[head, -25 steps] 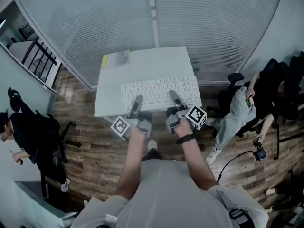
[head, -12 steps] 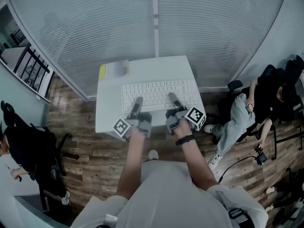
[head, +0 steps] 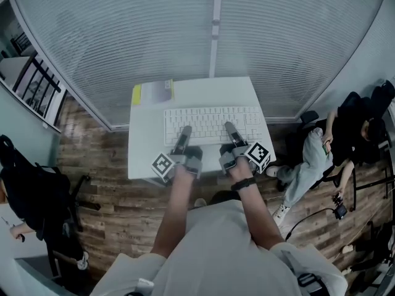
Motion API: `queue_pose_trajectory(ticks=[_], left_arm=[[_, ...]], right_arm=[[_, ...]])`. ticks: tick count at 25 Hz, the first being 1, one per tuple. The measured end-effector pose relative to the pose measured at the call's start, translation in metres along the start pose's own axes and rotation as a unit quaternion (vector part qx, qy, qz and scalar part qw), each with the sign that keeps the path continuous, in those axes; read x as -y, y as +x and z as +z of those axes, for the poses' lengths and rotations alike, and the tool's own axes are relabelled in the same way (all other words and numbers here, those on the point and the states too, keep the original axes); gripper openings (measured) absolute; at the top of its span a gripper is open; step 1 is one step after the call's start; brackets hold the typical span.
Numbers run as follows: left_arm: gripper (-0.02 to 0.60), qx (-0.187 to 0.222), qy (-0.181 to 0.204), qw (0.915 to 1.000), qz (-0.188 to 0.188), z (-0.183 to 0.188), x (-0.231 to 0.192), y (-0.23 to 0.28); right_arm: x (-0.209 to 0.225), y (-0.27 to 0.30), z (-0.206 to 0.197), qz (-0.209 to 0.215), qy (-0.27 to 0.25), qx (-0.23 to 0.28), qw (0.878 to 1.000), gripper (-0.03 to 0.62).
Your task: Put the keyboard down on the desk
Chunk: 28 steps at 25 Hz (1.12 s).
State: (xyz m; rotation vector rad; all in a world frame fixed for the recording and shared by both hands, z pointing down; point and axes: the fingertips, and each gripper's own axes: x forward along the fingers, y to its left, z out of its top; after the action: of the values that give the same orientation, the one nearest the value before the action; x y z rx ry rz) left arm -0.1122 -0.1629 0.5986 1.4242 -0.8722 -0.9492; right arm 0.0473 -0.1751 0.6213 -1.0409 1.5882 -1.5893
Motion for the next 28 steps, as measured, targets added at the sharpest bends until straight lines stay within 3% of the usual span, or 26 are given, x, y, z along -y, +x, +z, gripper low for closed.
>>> queue_pose_trajectory(ticks=[7,12,19,28], left_arm=[[0.137,0.009,-0.027,0.9996,0.006,0.002,0.002,-0.002],[0.137,0.021,-0.006,0.9997,-0.014,-0.003,0.013,-0.009],[0.137,0.005,0.025,0.9995,-0.019,-0.005,0.021,-0.006],[0.137,0.008,0.003,0.9999,-0.006,-0.004,0.015,-0.007]], right_arm=[[-0.007,0.005,-0.001,-0.009,-0.001,0.0,1.0,0.153],[-0.018,-0.001,-0.001,0.025,-0.009,-0.013,1.0,0.152],[-0.019,-0.003,-0.001,0.033,0.004,-0.009,0.999,0.152],[-0.017,-0.003,0.0,0.021,0.013,-0.006,1.0,0.15]])
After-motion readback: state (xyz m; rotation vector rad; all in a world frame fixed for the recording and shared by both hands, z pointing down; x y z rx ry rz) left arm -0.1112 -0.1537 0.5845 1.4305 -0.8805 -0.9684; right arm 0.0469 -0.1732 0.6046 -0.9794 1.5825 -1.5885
